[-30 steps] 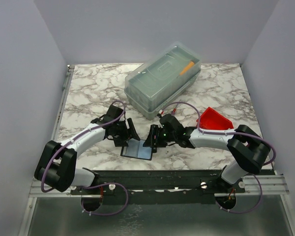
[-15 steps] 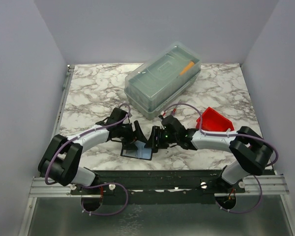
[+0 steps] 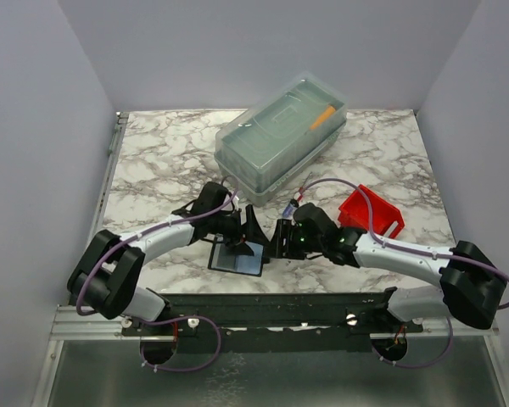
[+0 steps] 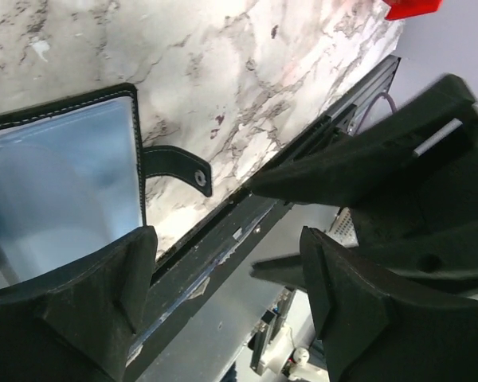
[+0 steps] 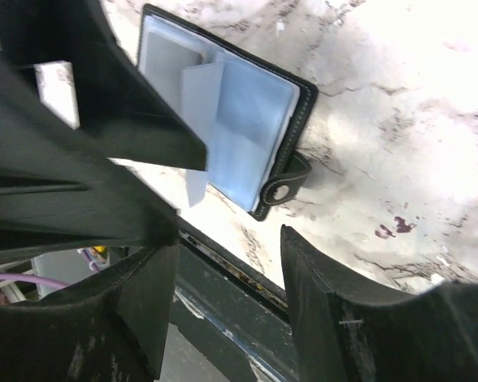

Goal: Put the credit cards into the card holder
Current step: Open the card holder at the center of the board, then pick up the credit card from the storage box.

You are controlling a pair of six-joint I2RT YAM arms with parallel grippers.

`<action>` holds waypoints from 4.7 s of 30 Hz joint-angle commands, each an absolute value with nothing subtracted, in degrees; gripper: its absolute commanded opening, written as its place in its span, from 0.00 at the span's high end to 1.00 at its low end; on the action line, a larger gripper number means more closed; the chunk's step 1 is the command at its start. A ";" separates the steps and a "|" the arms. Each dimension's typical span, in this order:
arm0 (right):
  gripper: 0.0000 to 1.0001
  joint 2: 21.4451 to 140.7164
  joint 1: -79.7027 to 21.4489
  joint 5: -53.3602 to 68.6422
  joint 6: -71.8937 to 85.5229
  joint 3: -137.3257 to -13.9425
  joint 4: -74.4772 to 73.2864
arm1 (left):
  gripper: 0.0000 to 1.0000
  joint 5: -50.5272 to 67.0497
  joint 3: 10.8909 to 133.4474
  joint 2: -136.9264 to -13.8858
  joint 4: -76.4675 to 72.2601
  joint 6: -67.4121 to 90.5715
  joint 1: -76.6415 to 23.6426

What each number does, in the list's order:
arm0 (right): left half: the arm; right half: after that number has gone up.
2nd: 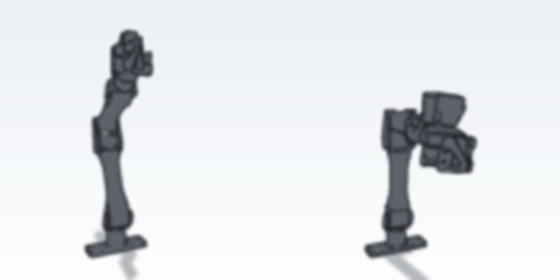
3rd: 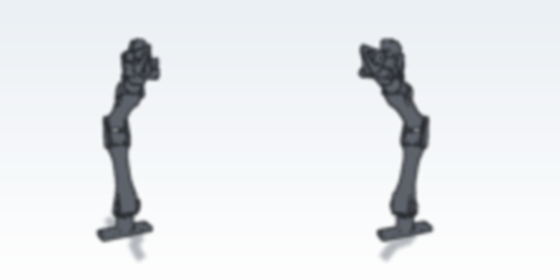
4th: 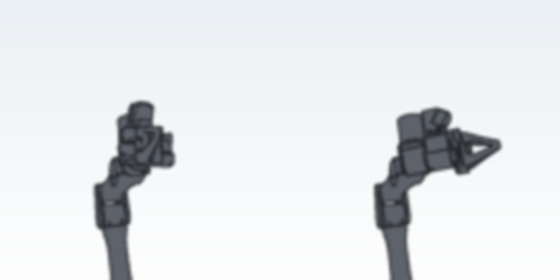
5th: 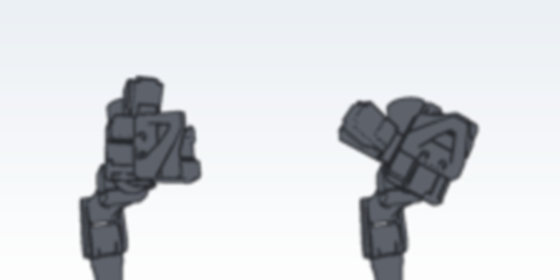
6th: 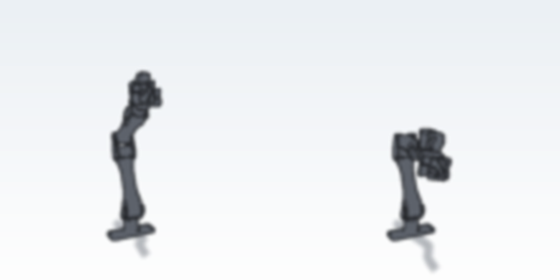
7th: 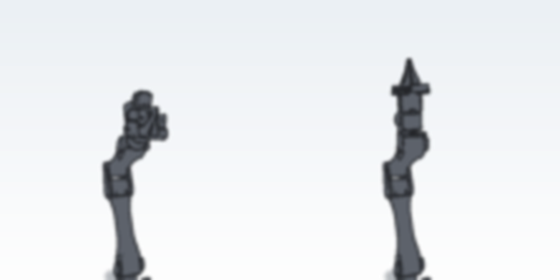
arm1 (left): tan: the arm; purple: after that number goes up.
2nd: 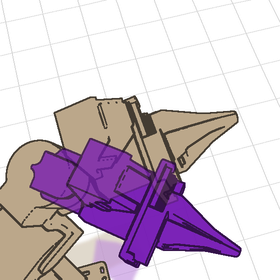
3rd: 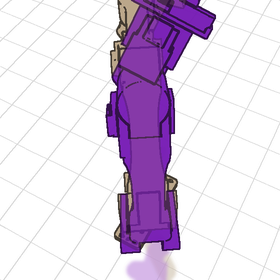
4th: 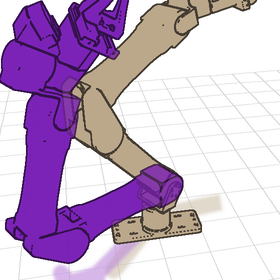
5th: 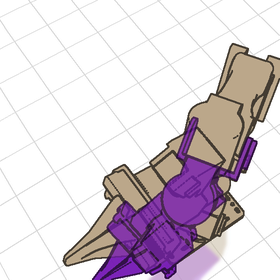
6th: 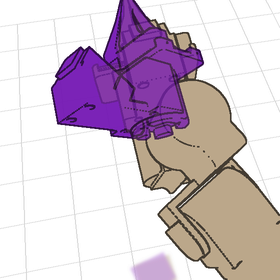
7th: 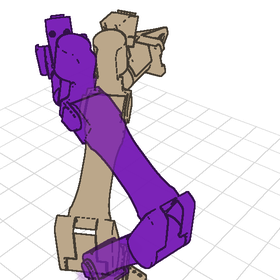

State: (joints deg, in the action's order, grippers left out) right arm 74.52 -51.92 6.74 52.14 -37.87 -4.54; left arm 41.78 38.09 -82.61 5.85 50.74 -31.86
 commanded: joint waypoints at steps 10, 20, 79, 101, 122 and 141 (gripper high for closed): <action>0.26 80.02 -51.68 6.38 48.05 -41.81 -5.32 | 0.22 22.35 46.66 -71.16 30.37 39.02 -30.50; 0.41 84.27 -51.51 3.81 49.64 -42.98 -6.51 | 0.53 32.79 37.04 -80.57 17.76 45.30 -31.62; 0.00 75.90 -1.45 -27.16 43.20 -60.86 -56.34 | 0.18 29.53 51.41 -67.01 25.13 24.70 -42.60; 0.13 87.84 2.09 -26.57 41.93 -54.58 -49.70 | 0.18 24.01 51.08 -69.80 25.14 22.00 -48.24; 0.36 84.00 2.11 -23.90 41.99 -56.56 -54.39 | 0.17 23.99 51.27 -70.71 25.37 21.47 -48.95; 0.57 84.58 2.11 -24.76 44.12 -57.46 -58.60 | 0.17 24.24 51.21 -70.93 25.38 21.19 -49.70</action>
State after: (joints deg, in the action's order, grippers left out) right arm 84.64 1.89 -24.12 42.83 -55.94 -55.68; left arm 24.58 50.24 -70.52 25.45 22.35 -49.25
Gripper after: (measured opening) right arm 0.437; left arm 0.831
